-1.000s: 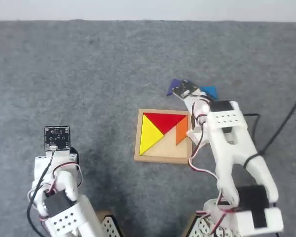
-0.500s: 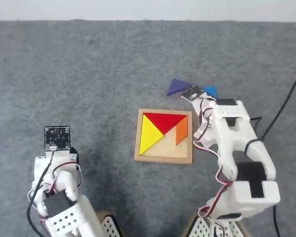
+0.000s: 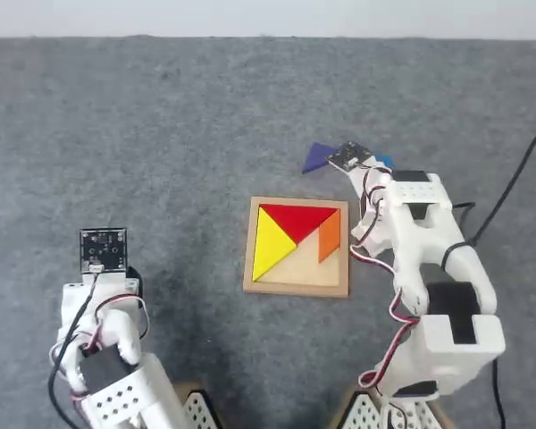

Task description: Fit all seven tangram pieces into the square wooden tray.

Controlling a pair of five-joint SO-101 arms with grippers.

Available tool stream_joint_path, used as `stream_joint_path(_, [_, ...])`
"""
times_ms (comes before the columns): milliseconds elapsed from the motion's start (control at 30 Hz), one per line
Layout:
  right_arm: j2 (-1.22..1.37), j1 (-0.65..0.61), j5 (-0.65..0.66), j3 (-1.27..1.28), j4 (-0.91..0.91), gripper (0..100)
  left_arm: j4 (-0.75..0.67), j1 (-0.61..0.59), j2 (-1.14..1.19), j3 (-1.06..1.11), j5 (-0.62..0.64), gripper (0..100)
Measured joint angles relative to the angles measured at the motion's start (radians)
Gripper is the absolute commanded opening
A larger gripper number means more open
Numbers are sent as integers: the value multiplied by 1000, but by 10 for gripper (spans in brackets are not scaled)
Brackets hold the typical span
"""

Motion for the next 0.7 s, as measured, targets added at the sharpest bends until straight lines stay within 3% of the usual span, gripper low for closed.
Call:
stream_joint_path(167, [0,3,0,17,-12,8,0,0,0,0,0,192])
stream_joint_path(467, [-15,8,-3,18,-5,12,0,0,0,0,0,192])
stream_joint_path(700, [-310,-18,-3,-80,210,11,0,0,0,0,0,192])
